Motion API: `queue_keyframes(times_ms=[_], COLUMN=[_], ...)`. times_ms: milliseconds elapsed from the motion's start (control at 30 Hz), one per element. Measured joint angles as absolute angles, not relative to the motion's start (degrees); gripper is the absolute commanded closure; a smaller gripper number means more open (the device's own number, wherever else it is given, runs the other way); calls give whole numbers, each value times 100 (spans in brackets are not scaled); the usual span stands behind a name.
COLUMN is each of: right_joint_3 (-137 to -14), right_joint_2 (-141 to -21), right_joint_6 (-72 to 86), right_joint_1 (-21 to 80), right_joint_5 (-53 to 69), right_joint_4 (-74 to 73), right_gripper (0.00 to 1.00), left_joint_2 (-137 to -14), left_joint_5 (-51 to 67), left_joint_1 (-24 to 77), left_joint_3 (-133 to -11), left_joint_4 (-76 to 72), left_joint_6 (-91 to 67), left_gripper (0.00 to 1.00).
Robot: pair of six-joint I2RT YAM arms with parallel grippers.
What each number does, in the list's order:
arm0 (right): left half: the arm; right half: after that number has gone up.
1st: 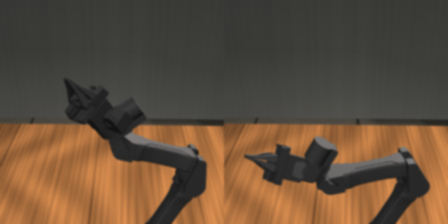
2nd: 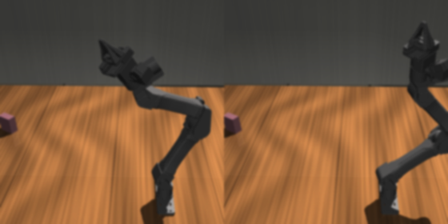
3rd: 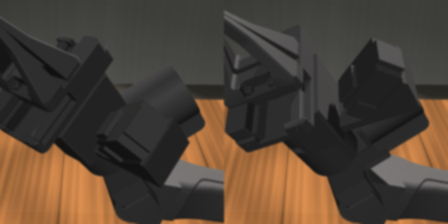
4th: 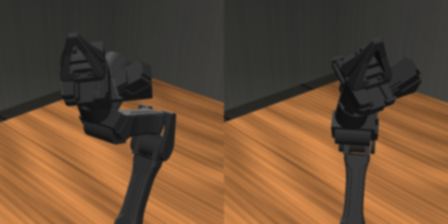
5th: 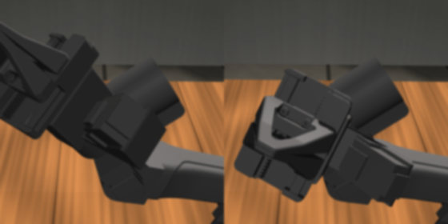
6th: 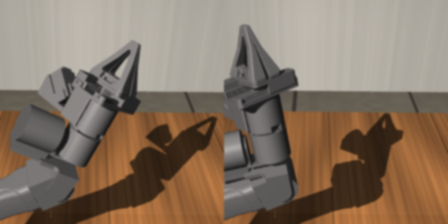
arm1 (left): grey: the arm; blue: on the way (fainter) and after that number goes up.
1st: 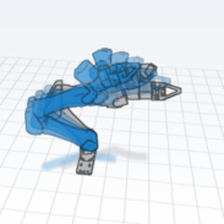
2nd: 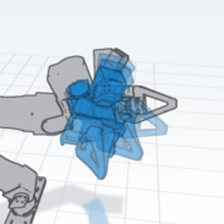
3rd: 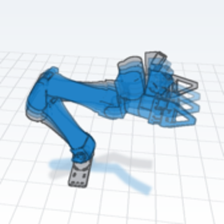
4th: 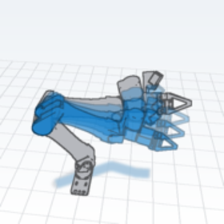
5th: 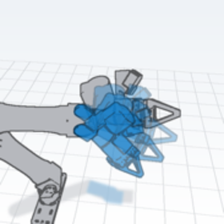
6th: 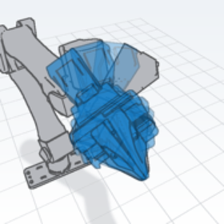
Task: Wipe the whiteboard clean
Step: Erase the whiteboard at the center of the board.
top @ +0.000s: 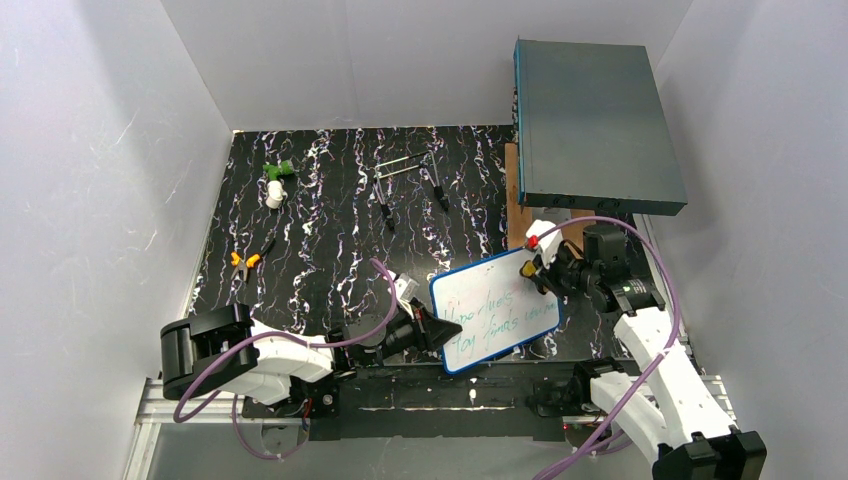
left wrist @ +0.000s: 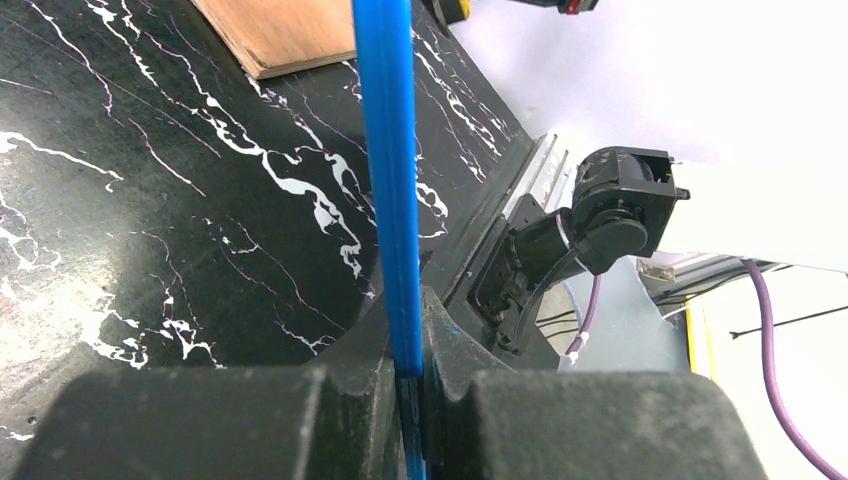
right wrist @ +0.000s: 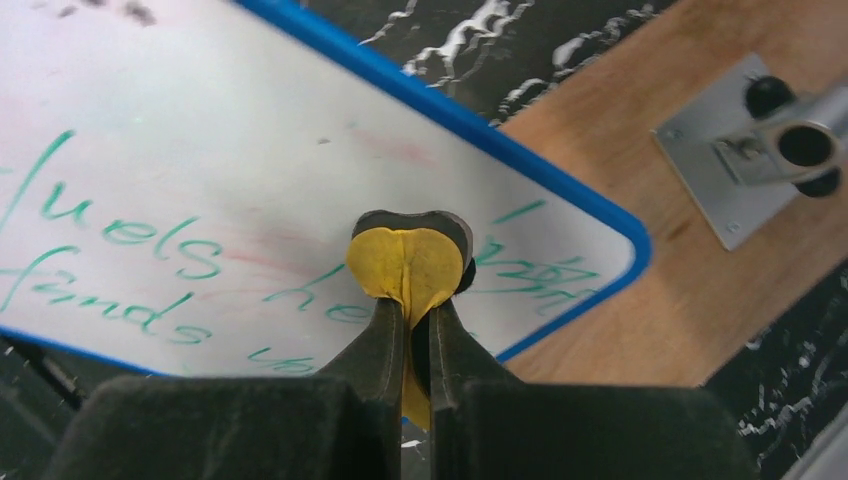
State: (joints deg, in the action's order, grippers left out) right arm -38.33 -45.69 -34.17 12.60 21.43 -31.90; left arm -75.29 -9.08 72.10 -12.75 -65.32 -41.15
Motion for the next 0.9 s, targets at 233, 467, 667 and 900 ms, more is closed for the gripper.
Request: queue_keyframes(times_ms=[233, 467, 667, 900], right_joint_3=[-3736, -3695, -3760, -4108], right_joint_2=[-4491, -4473, -4493, -4797], right_joint_6=[-3295, -4204, -4595, -3579], right_joint_1=[1162, 1096, 1074, 1100], right_joint_5=[1522, 1942, 2488, 2255], right_joint_4=[-2729, -3140, -3675, -3496], right_gripper=[99, 99, 99, 99], left_joint_2=[-7518, -7470, -7467, -7467], left_joint_5=[-919, -902, -873, -864], left_joint_1=[7210, 7212, 7212, 7212], left_joint_3=[-1275, -1249, -1245, -1245], left_joint_4=[-6521, -6506, -6508, -6512], left_joint_6=[-4112, -4115, -4088, -4051], left_gripper=[100, 100, 100, 100])
